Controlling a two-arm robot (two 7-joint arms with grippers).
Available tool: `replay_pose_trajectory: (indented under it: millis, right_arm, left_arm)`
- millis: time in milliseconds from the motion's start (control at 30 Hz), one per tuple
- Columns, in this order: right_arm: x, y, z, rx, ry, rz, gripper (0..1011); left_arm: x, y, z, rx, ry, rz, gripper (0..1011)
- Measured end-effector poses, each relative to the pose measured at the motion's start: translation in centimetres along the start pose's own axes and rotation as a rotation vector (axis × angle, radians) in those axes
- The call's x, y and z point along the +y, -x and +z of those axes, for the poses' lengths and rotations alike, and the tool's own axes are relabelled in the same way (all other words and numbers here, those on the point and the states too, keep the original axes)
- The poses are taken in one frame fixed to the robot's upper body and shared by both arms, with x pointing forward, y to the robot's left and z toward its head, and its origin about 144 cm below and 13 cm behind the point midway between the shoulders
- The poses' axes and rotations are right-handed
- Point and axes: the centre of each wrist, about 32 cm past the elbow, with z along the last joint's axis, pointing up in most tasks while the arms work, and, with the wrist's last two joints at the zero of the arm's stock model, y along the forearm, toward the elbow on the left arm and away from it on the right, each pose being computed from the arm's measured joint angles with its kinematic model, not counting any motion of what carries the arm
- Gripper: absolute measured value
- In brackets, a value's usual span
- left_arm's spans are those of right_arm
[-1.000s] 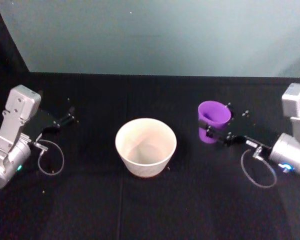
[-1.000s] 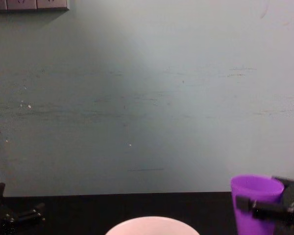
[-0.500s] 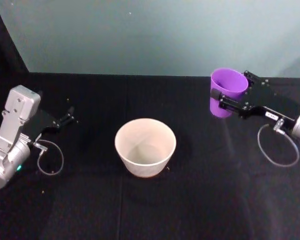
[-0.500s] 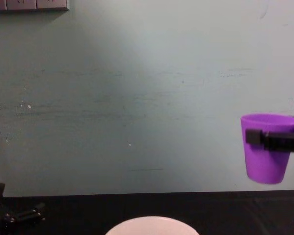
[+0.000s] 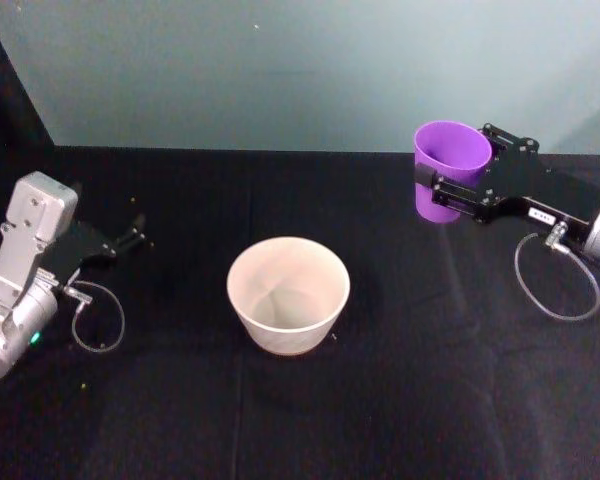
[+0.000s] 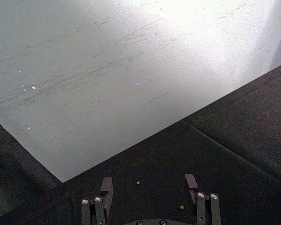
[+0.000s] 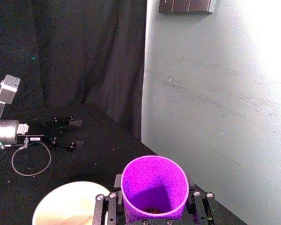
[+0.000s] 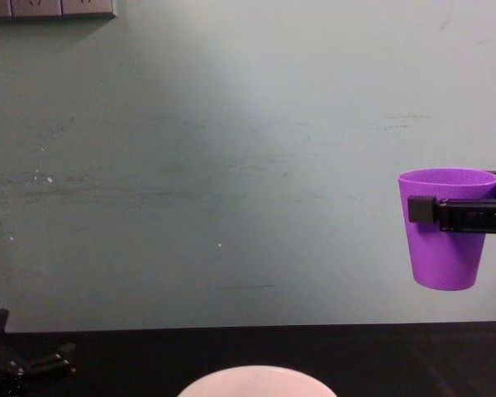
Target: Pick up the cup and pour the mung beans from the cup into the bowl.
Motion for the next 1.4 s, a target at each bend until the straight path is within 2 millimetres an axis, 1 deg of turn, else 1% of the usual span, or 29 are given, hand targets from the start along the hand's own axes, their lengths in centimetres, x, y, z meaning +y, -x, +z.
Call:
replay_pose_trajectory:
  millis: [1400]
  right_arm:
    - [-0.05,-0.03,-0.09,0.005,-0.006,-0.003,736]
  left_arm:
    - [0.00,0.00,0.00,0.000,0.000,0.000,1000]
